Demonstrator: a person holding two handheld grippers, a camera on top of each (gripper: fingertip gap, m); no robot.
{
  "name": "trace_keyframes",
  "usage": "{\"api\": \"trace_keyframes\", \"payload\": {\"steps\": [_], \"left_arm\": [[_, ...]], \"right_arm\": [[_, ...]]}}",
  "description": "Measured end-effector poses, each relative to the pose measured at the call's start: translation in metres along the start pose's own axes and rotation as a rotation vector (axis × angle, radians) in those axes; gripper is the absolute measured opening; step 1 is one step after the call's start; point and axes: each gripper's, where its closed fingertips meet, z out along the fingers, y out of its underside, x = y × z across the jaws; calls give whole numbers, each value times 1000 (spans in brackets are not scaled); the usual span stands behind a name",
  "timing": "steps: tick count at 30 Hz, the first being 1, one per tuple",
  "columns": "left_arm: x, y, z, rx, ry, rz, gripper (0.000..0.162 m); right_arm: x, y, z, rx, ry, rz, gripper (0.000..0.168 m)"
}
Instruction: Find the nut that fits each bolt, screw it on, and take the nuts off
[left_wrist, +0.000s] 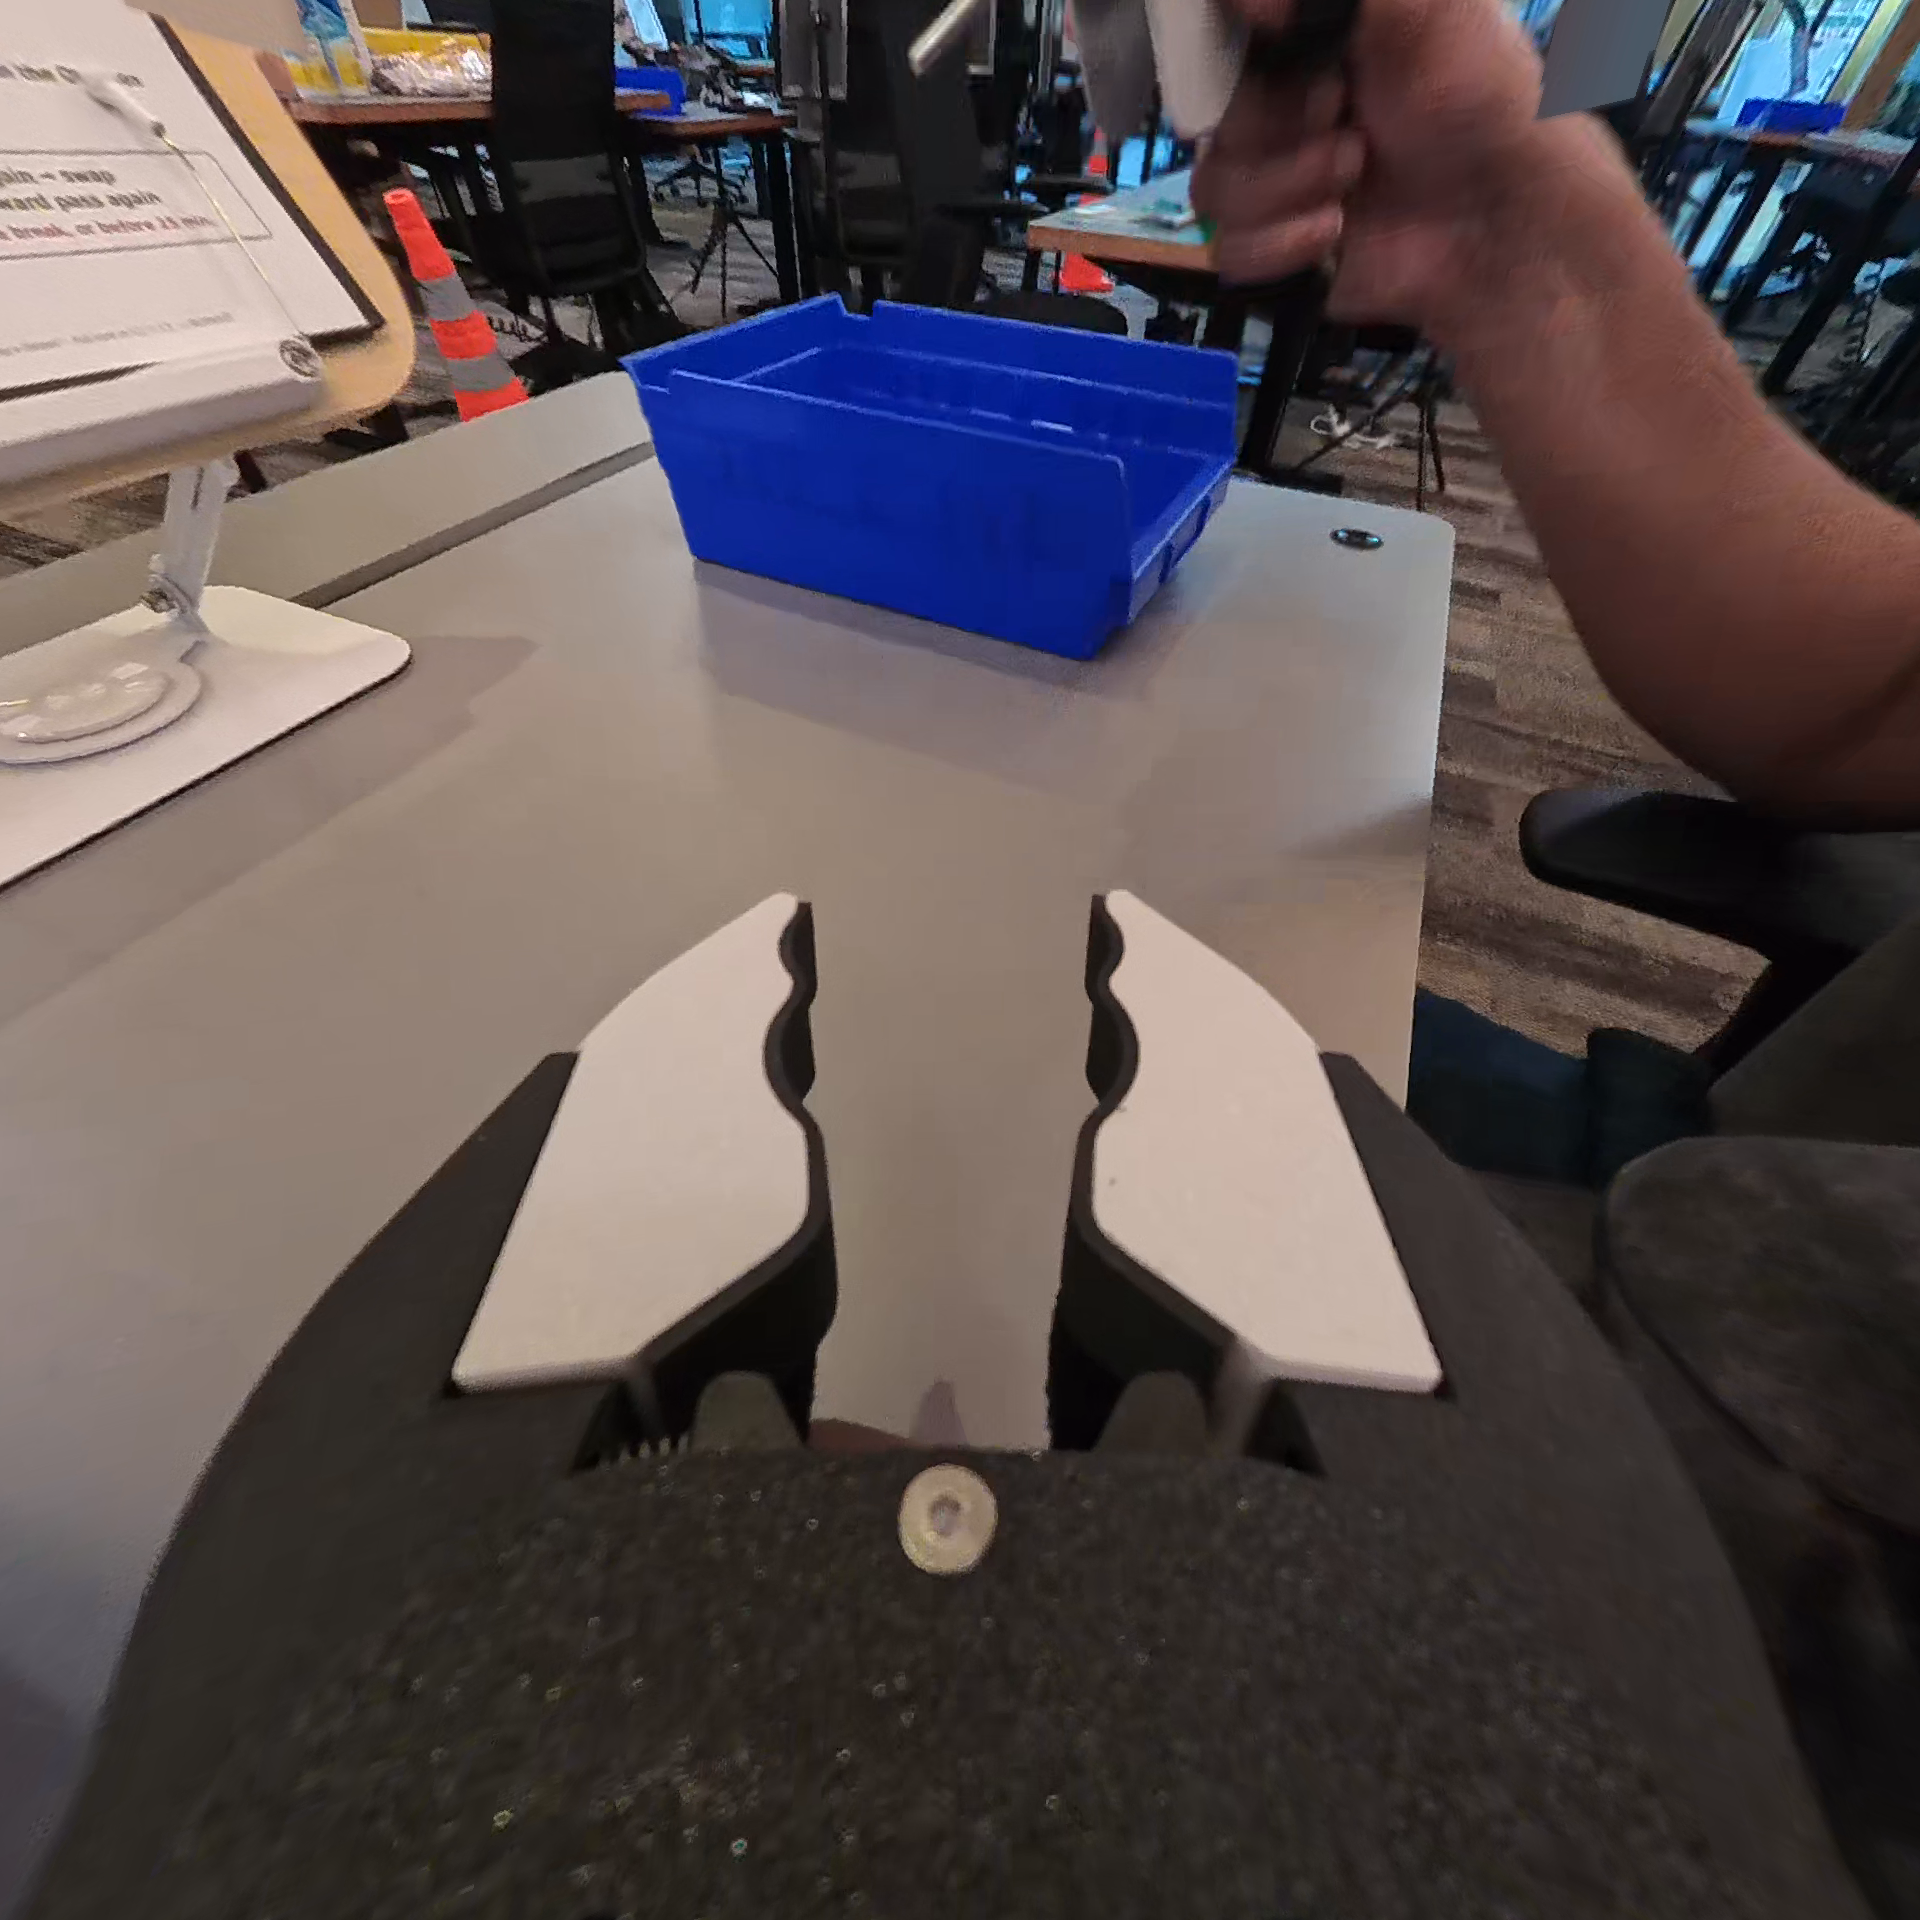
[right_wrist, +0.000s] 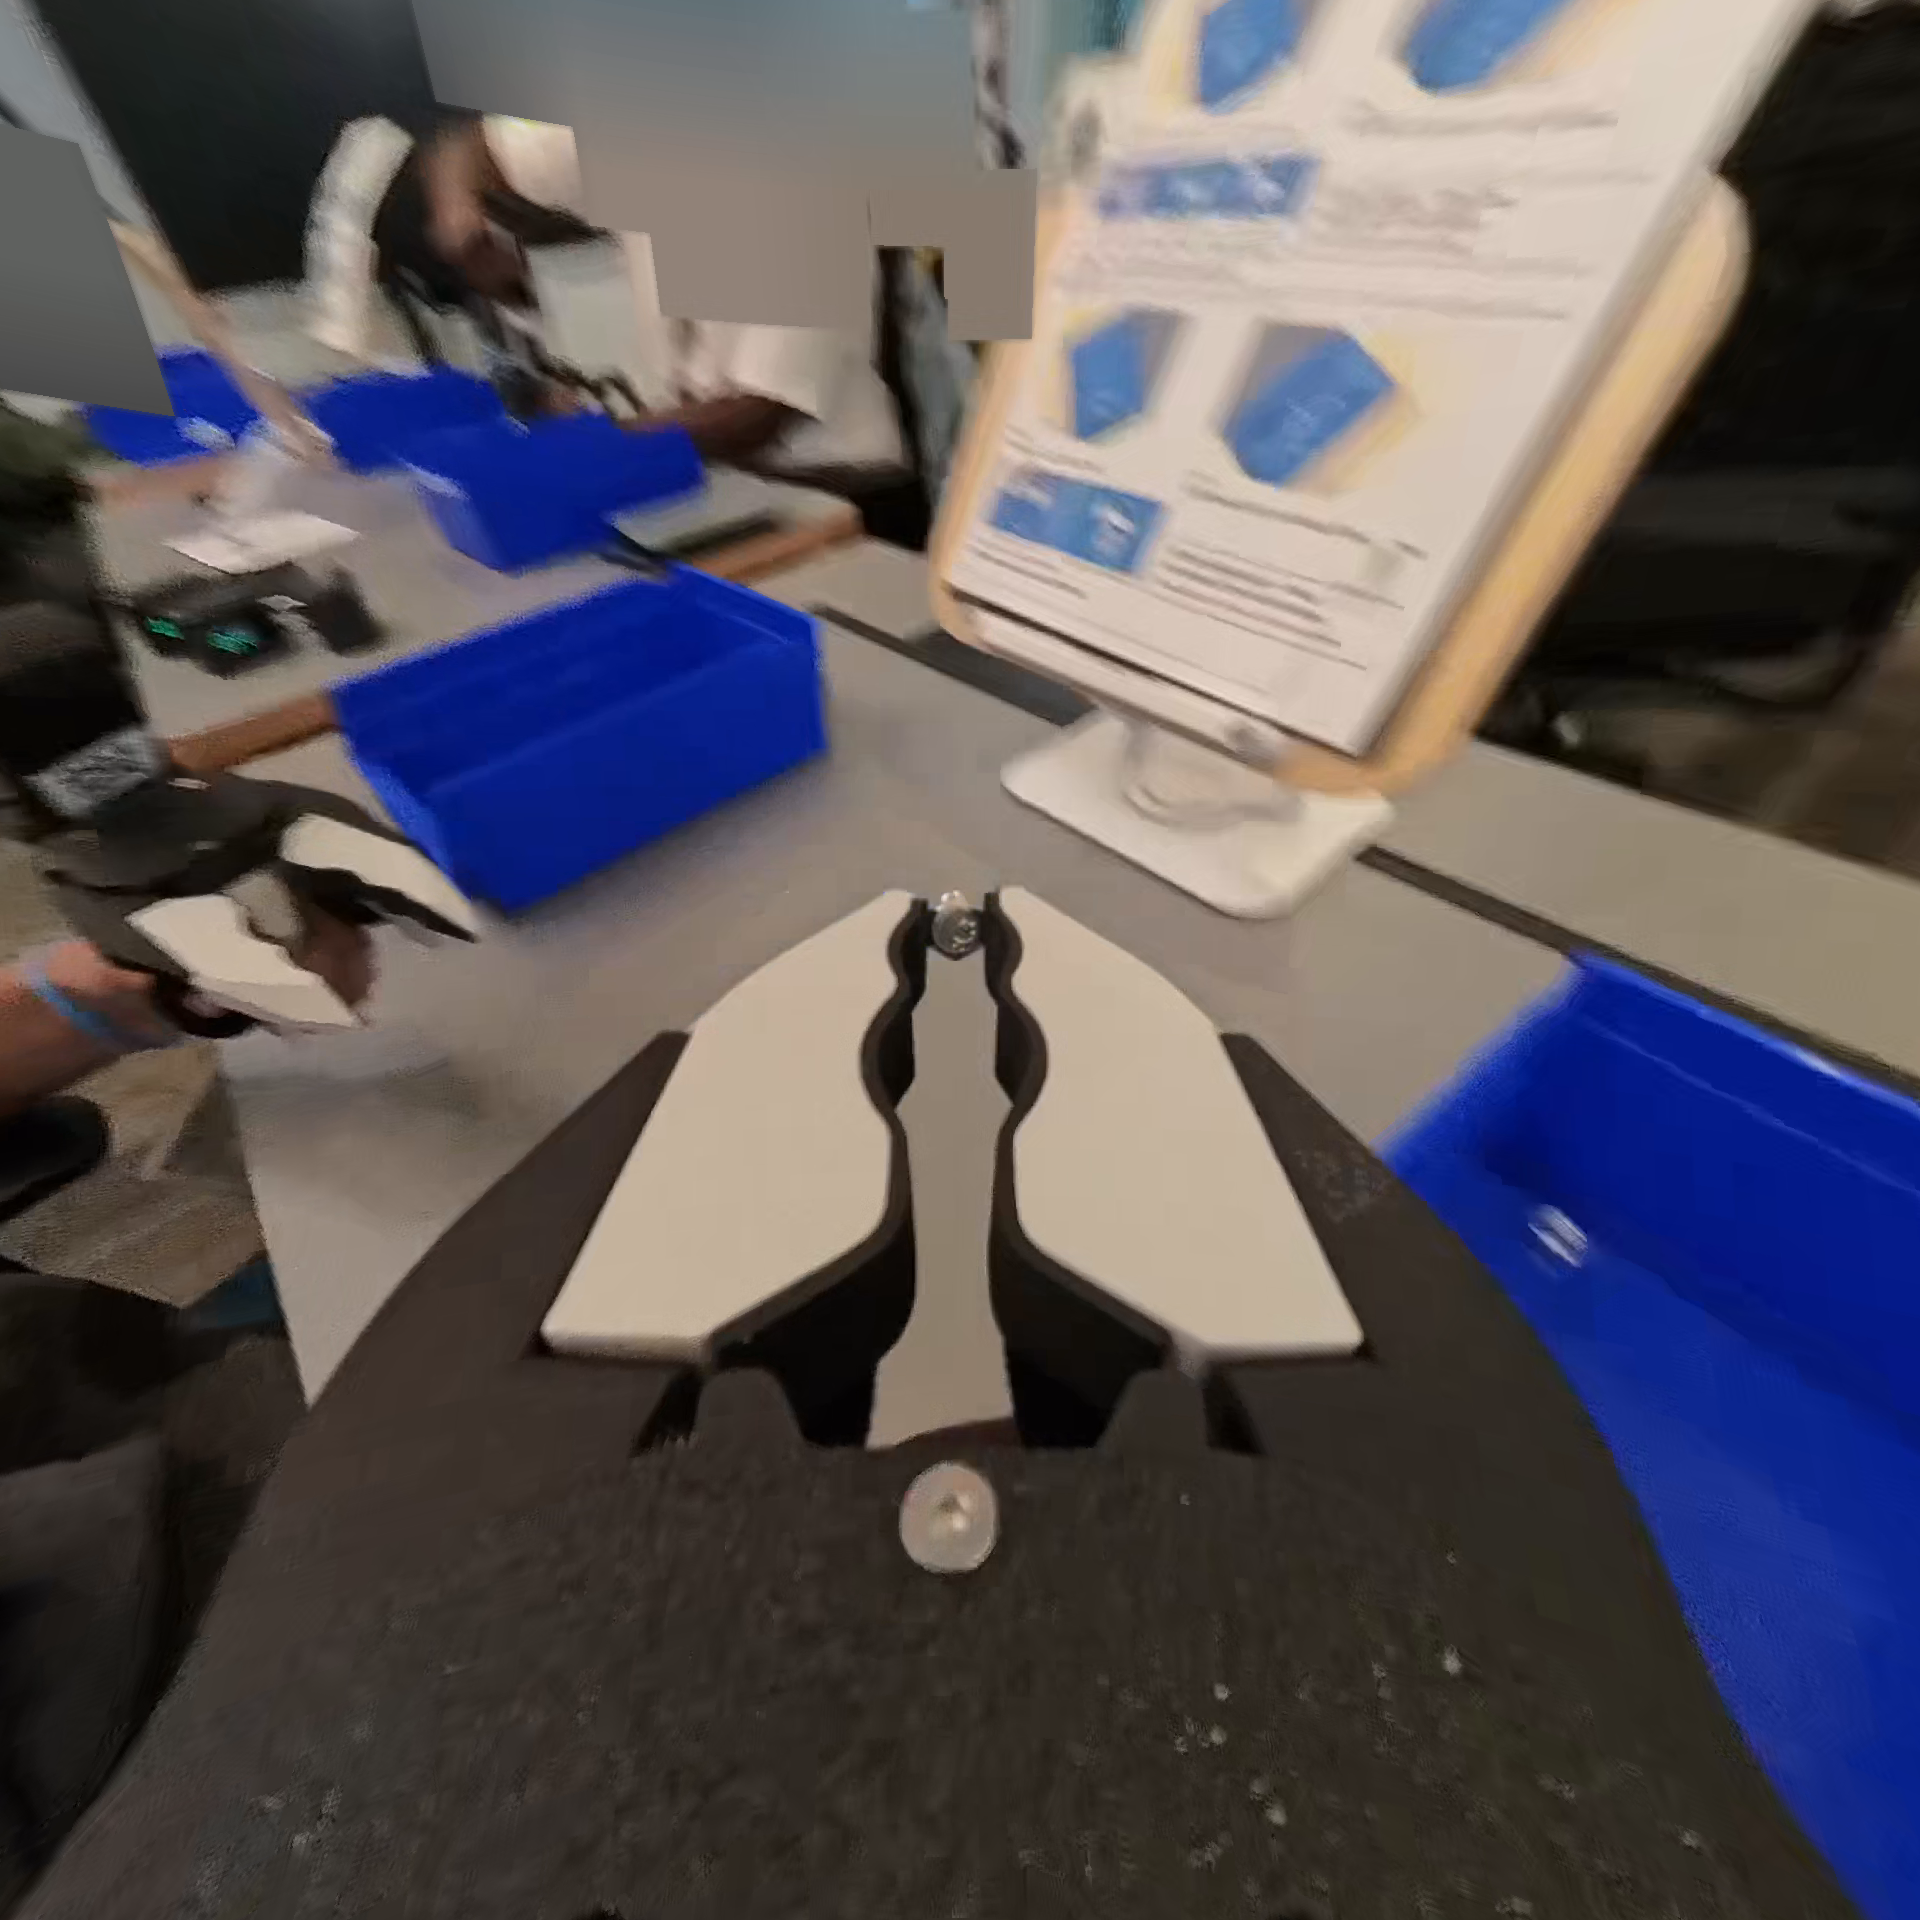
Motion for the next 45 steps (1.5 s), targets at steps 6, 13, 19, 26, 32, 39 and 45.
{"api": "trace_keyframes", "payload": {"steps": [6,13,19,26,32,39,45], "left_arm": [[4,0,2,0,45,-38,51],[5,11,8,-51,46,-40,54],[5,16,7,-76,33,-38,55],[-1,17,-1,-74,14,-55,56],[-12,-2,-24,-16,-19,-76,55],[-33,-15,-45,3,-73,-143,54],[-67,-4,-115,-82,-423,-288,48]], "right_arm": [[130,80,-36,-566,221,136,11],[229,166,-30,-1068,401,214,11],[271,203,-22,-1296,503,133,11],[269,174,-1,-1033,523,118,24],[42,24,11,-68,-11,99,24],[-122,116,58,-63,-226,75,31],[-145,140,74,-146,-246,20,24]]}}
